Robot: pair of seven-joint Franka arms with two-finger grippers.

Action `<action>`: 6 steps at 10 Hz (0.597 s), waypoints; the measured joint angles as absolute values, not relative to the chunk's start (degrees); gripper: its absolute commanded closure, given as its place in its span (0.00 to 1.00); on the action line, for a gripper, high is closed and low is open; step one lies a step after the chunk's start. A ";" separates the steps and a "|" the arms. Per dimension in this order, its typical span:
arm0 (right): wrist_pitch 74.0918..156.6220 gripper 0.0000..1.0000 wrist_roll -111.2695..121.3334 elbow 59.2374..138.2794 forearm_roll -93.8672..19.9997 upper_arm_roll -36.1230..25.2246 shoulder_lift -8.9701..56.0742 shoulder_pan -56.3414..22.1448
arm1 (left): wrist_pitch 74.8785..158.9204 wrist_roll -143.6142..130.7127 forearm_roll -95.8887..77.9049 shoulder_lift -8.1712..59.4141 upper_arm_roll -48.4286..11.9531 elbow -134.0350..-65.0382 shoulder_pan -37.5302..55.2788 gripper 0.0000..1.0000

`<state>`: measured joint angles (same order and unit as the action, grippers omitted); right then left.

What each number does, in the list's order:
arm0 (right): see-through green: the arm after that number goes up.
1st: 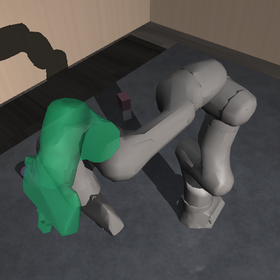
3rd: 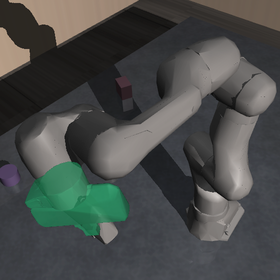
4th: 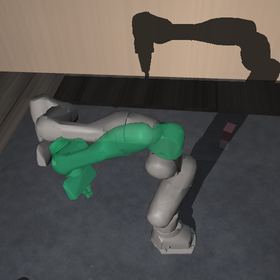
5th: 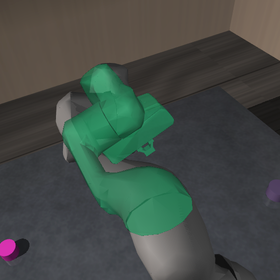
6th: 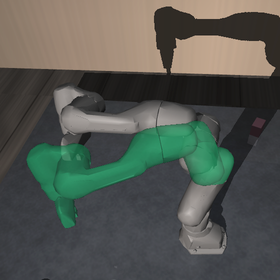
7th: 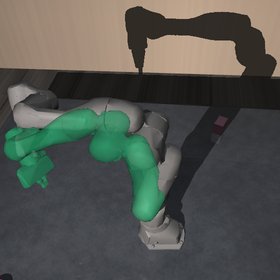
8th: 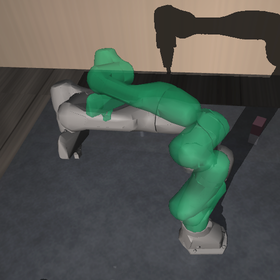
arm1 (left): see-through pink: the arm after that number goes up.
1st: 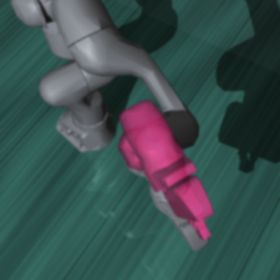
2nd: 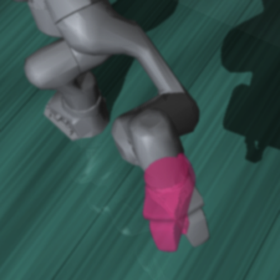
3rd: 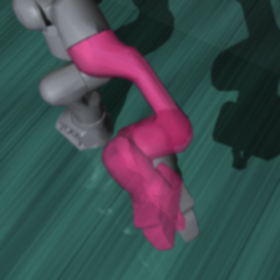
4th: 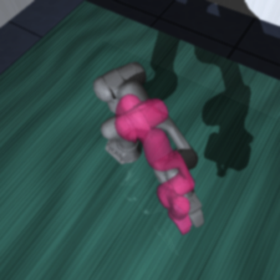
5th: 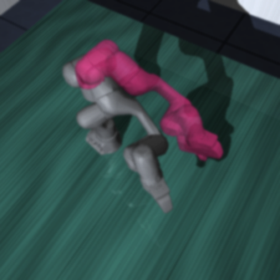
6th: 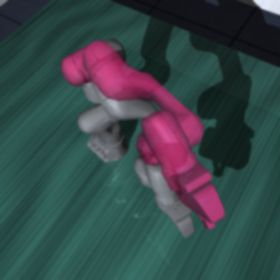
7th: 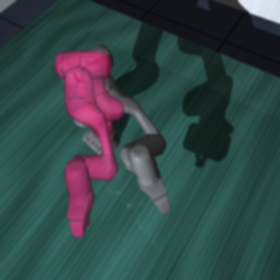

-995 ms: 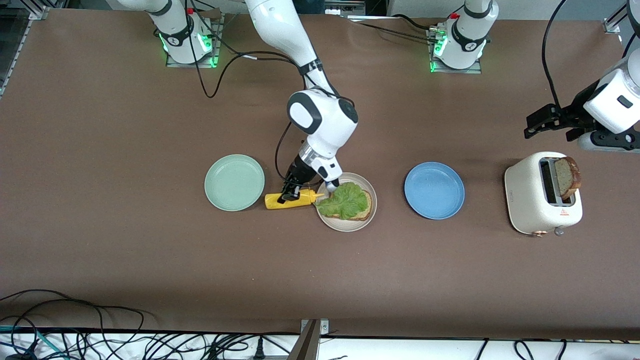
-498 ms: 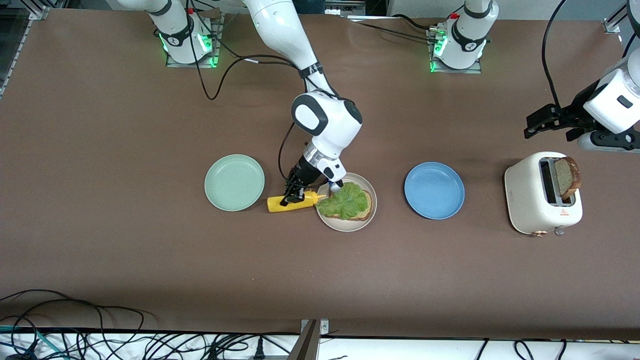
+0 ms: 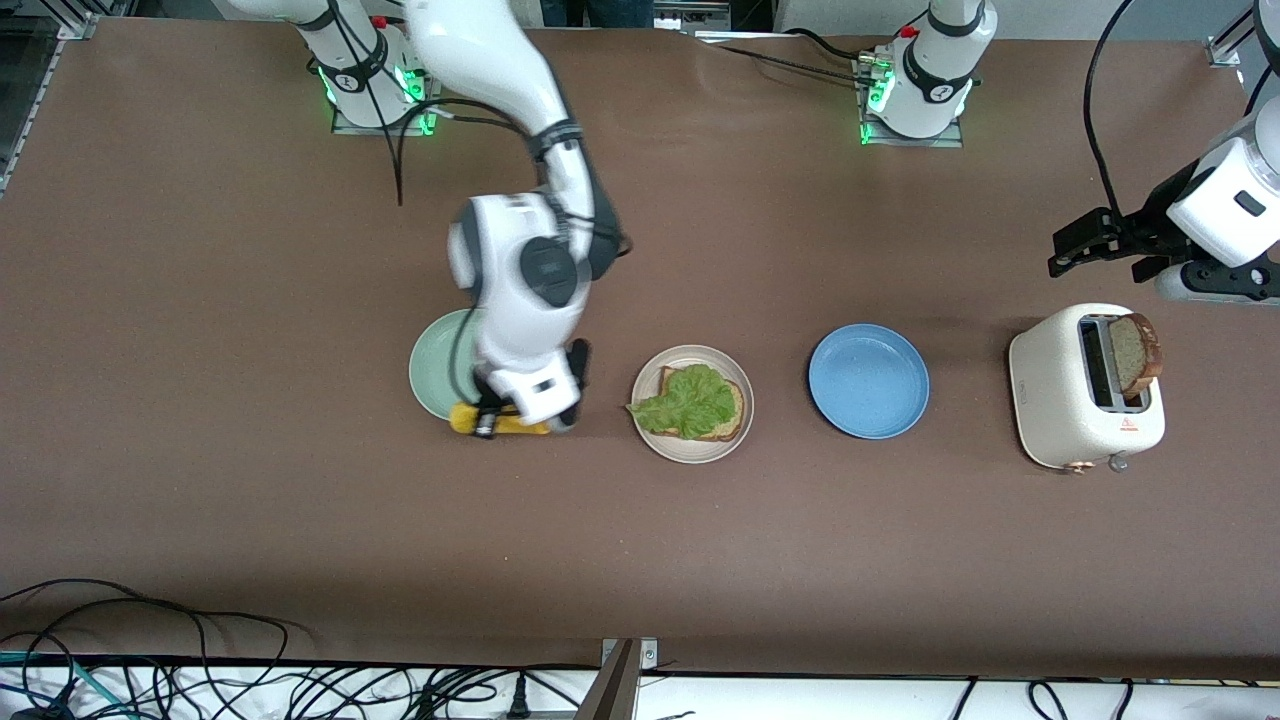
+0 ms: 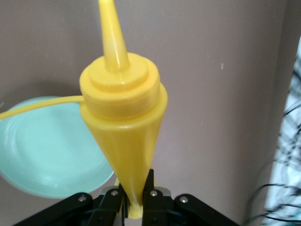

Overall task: Make sandwich on beige plate with both arms
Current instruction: 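Carry the mustard bottle back beside the mint plate with the right gripper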

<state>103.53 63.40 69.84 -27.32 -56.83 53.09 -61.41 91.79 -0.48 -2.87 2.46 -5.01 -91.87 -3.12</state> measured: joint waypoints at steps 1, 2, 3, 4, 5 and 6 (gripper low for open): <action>98.39 1.00 67.36 70.05 -33.65 -56.93 50.90 -56.11 | 91.78 -0.48 -2.87 2.46 -5.00 -91.87 -3.12 0.00; 93.68 1.00 72.18 70.46 -39.46 -56.91 49.52 -50.77 | 91.78 -0.48 -2.87 2.46 -5.00 -91.87 -3.12 0.00; 89.53 1.00 77.13 71.27 -44.09 -56.84 48.75 -45.88 | 91.78 -0.48 -2.87 2.46 -5.00 -91.87 -3.12 0.00; 85.70 1.00 82.05 72.94 -47.73 -56.71 48.26 -41.56 | 91.77 -0.48 -2.87 2.46 -5.00 -91.87 -3.13 0.00; 82.73 1.00 86.56 75.15 -50.14 -56.68 47.96 -38.30 | 91.77 -0.48 -2.87 2.46 -4.99 -91.86 -3.13 0.00; 80.62 1.00 91.17 78.36 -51.41 -56.62 47.22 -35.67 | 91.77 -0.48 -2.87 2.46 -5.00 -91.86 -3.13 0.00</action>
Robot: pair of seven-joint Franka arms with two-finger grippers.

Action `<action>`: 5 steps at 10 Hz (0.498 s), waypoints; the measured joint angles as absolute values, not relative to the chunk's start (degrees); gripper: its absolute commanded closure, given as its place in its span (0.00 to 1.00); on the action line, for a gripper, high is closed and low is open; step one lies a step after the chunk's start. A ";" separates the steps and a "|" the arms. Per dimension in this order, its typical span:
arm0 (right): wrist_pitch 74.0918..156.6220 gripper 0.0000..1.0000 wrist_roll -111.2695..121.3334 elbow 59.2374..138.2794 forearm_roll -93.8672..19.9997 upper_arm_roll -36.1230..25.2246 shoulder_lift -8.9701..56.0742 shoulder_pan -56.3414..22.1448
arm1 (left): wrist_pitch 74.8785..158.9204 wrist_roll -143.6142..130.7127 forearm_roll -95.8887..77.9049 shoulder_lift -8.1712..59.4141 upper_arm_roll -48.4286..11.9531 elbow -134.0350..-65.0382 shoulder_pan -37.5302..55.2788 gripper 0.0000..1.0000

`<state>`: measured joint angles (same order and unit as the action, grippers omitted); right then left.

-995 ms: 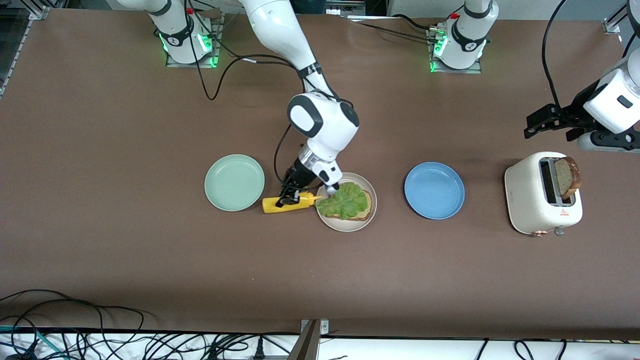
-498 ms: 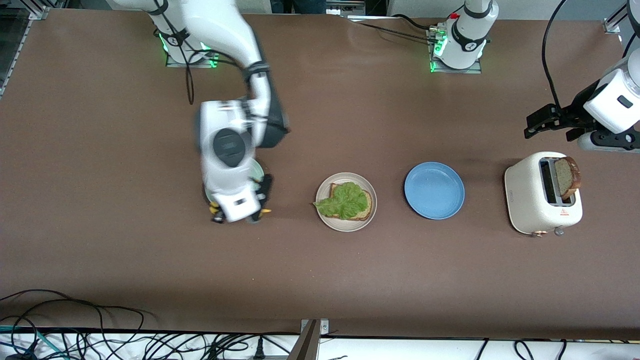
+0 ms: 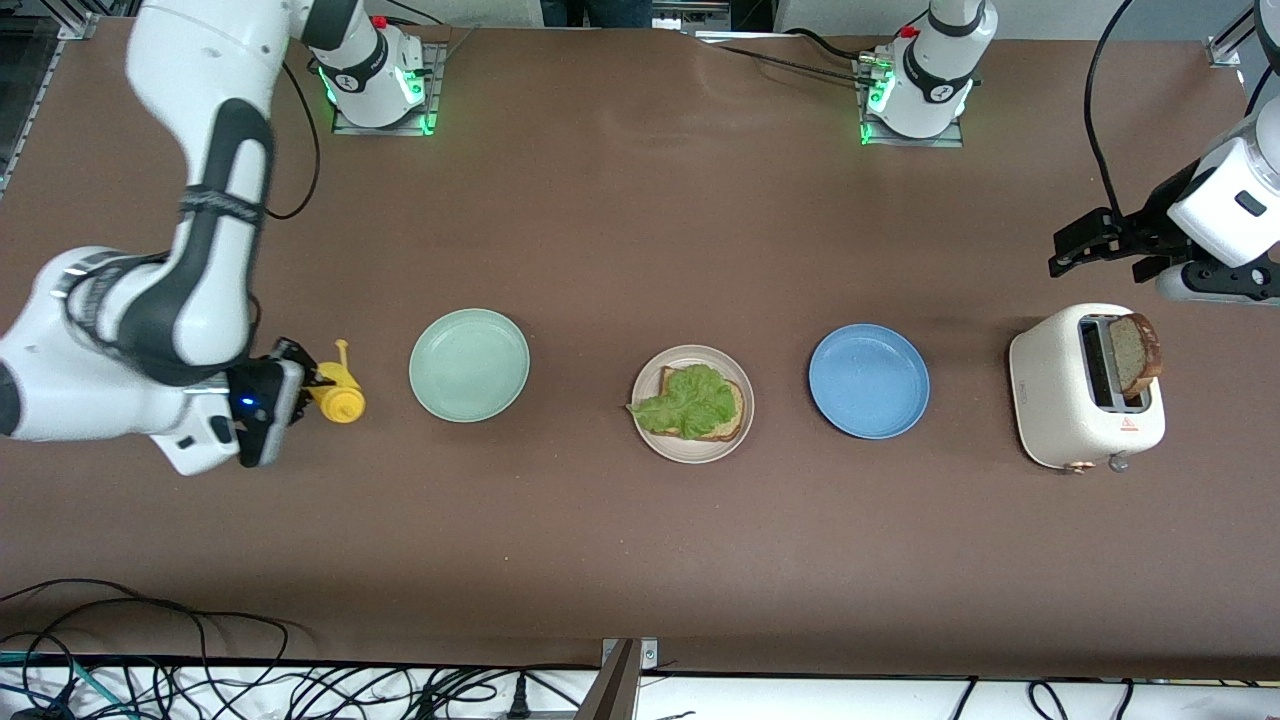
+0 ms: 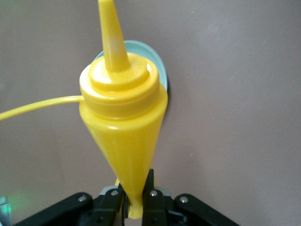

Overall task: Make sandwich on beige plate with both arms
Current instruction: 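Carry the mustard bottle back beside the mint plate with the right gripper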

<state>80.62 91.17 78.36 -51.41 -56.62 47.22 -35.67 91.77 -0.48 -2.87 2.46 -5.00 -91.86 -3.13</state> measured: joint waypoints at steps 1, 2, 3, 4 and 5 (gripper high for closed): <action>79.73 1.00 95.35 82.33 -52.04 -56.66 46.11 -34.19 | 91.77 -0.48 -2.87 2.46 -5.00 -91.86 -3.13 0.00; 79.53 1.00 99.92 87.36 -53.16 -56.84 44.86 -33.36 | 91.77 -0.48 -2.87 2.46 -4.99 -91.86 -3.13 0.00; 79.52 1.00 105.43 92.42 -54.60 -57.01 44.03 -32.36 | 91.76 -0.48 -2.87 2.46 -4.99 -91.86 -3.13 0.00; 79.55 1.00 111.37 96.57 -55.93 -57.01 43.83 -30.91 | 91.76 -0.48 -2.87 2.46 -4.99 -91.86 -3.13 0.00; 79.59 1.00 116.37 99.70 -57.13 -56.95 43.86 -29.66 | 91.76 -0.48 -2.87 2.46 -4.98 -91.86 -3.12 0.00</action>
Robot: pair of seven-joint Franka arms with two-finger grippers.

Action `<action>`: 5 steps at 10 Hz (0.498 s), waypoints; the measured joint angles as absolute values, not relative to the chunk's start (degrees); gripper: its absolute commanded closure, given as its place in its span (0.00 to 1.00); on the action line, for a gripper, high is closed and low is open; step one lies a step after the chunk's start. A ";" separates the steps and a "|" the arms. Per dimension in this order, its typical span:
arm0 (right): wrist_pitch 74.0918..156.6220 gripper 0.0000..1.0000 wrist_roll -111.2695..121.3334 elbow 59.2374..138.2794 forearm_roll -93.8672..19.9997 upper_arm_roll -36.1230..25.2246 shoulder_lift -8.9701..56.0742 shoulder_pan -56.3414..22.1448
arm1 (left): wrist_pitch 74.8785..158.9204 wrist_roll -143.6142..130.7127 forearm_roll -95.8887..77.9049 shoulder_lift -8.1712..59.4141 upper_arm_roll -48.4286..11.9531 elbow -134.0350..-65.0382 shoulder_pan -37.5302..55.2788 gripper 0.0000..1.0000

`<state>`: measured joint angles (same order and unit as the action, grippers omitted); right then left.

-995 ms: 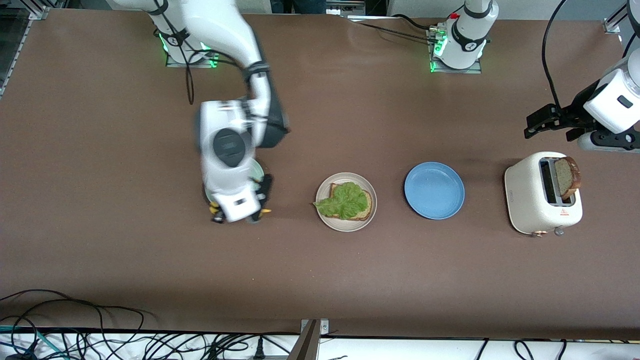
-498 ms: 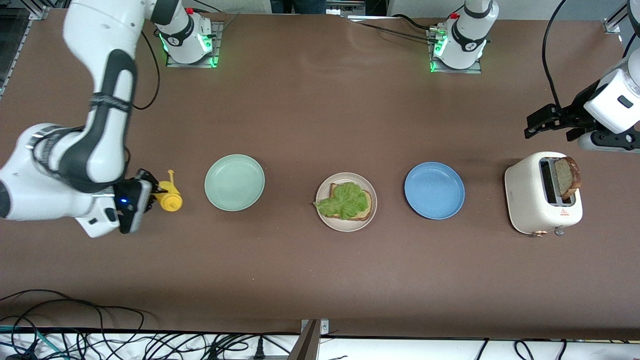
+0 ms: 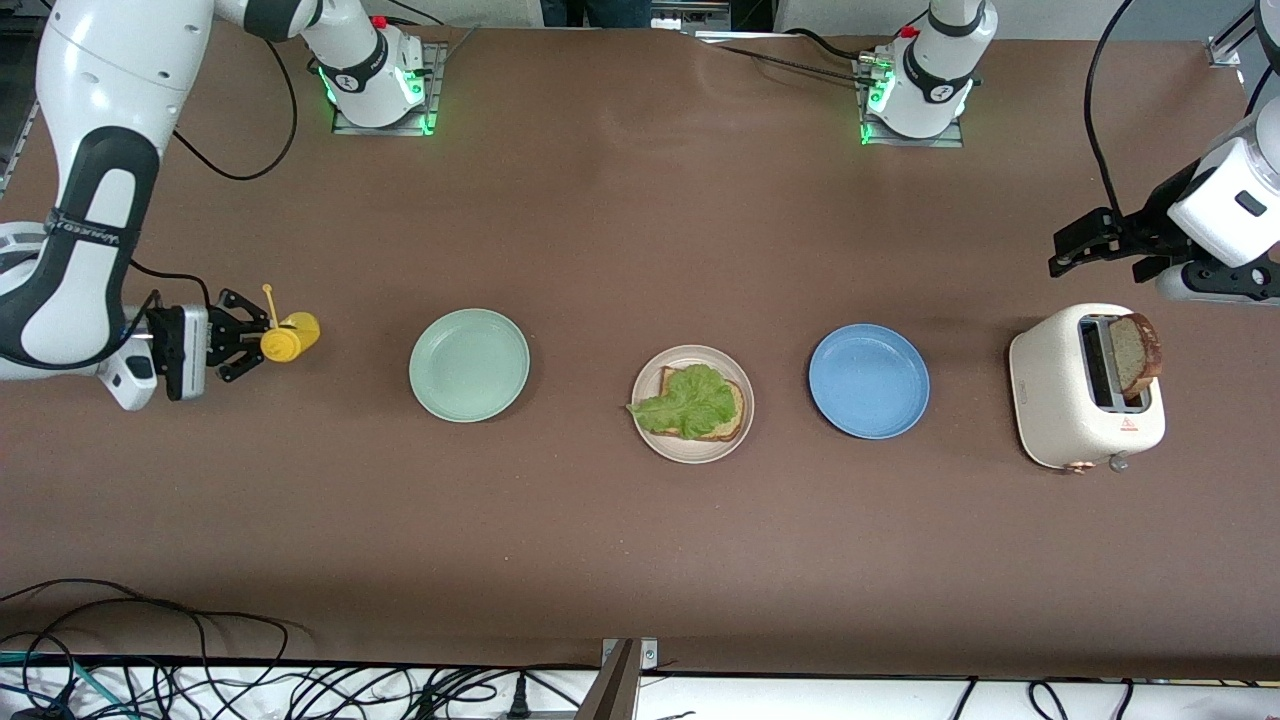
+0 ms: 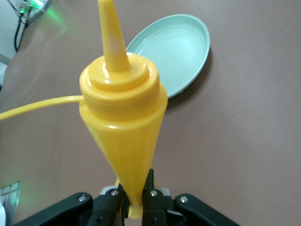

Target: Make sandwich on beige plate with both arms

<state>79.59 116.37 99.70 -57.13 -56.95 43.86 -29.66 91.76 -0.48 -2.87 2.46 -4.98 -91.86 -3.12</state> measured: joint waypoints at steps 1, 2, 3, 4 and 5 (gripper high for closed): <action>79.62 1.00 120.54 102.46 -58.53 -56.89 43.91 -28.84 | 91.76 -0.48 -2.87 2.46 -4.98 -91.86 -3.12 0.00; 79.77 1.00 124.37 105.01 -59.91 -56.78 44.00 -28.43 | 91.76 -0.48 -2.87 2.46 -4.98 -91.86 -3.12 0.00; 80.11 1.00 128.15 107.05 -61.32 -56.63 44.22 -28.25 | 91.76 -0.48 -2.87 2.46 -4.98 -91.86 -3.12 0.00; 80.40 1.00 132.07 108.32 -63.00 -56.48 44.79 -28.05 | 91.76 -0.48 -2.87 2.46 -4.98 -91.86 -3.11 0.00; 80.48 1.00 135.57 108.87 -64.47 -56.31 45.74 -27.73 | 91.75 -0.48 -2.87 2.46 -4.97 -91.86 -3.12 0.00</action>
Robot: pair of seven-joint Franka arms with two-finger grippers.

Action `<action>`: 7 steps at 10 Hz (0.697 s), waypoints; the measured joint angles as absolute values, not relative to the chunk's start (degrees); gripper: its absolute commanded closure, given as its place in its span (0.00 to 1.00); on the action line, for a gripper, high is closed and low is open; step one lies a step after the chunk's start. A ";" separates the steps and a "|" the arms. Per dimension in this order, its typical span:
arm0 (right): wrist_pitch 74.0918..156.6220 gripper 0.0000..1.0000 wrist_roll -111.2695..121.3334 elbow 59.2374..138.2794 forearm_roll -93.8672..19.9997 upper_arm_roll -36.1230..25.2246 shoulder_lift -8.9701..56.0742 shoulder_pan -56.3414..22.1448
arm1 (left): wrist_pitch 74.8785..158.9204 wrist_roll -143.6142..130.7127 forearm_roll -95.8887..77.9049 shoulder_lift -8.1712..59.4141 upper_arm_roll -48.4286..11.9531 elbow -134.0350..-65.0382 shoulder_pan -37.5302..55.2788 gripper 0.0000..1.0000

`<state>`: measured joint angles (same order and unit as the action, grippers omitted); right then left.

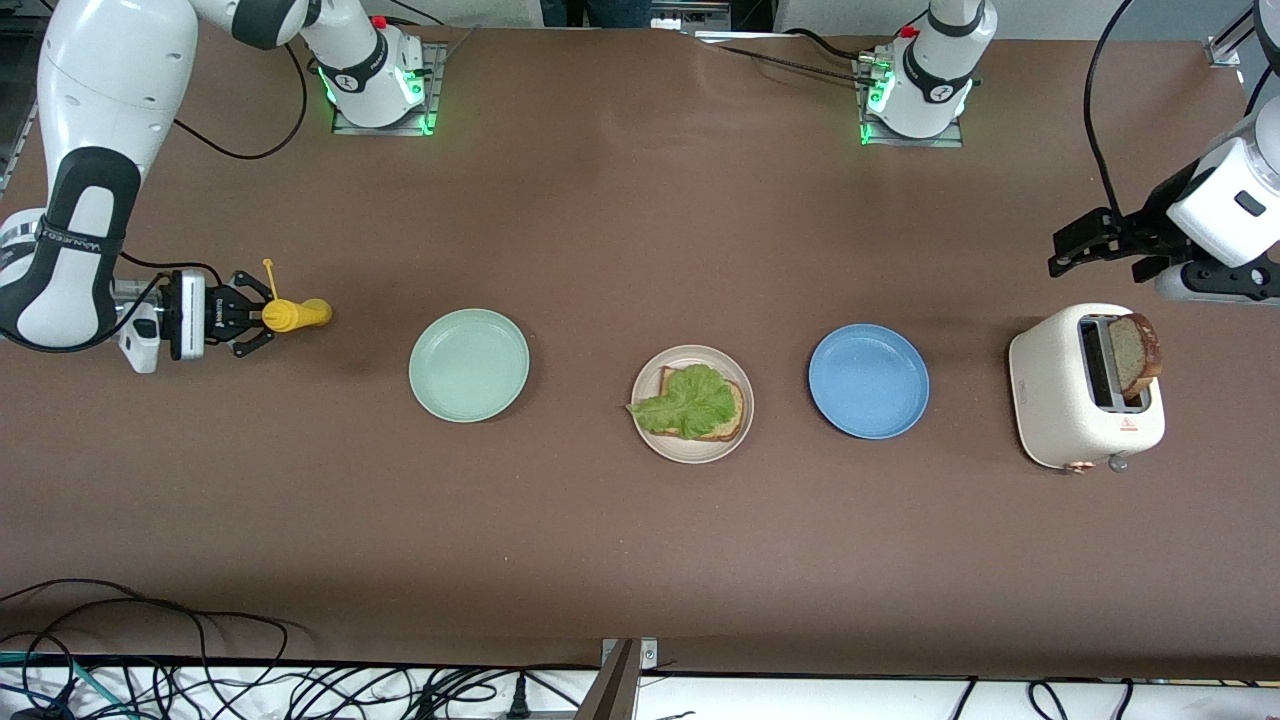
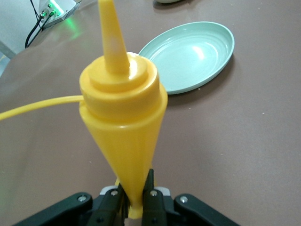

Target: Make sandwich on beige plate with both arms

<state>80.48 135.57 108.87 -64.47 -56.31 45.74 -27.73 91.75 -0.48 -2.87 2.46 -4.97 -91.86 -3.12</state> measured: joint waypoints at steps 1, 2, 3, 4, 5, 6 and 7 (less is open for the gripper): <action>80.54 1.00 138.03 108.97 -65.24 -56.16 46.81 -27.44 | 91.65 -0.48 -2.87 2.47 -4.95 -91.87 -3.12 0.00; 80.68 1.00 139.44 108.97 -65.59 -55.78 47.61 -27.01 | 91.46 -0.48 -2.87 2.53 -4.95 -91.90 -3.13 0.00; 81.06 1.00 140.36 108.97 -65.74 -55.10 48.09 -26.21 | 91.32 -0.48 -2.87 2.71 -4.89 -92.00 -3.22 0.00; 81.92 1.00 141.34 108.97 -65.79 -54.27 48.48 -25.13 | 91.28 -0.48 -2.87 3.00 -4.69 -92.10 -3.50 0.00; 82.76 1.00 142.55 108.97 -65.87 -53.33 48.76 -24.04 | 91.27 -0.48 -2.87 3.24 -4.59 -92.13 -3.90 0.00; 82.98 1.00 143.37 108.96 -66.16 -52.59 48.95 -23.30 | 91.25 -0.48 -2.87 3.51 -4.58 -92.19 -4.27 0.00; 82.94 0.48 143.93 108.94 -66.30 -52.48 48.94 -23.14 | 91.25 -0.48 -2.86 4.00 -4.53 -92.28 -4.54 0.00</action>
<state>82.94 143.93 108.94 -66.30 -52.48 48.94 -23.14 91.25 -0.48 -2.86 4.00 -4.53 -92.28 -4.54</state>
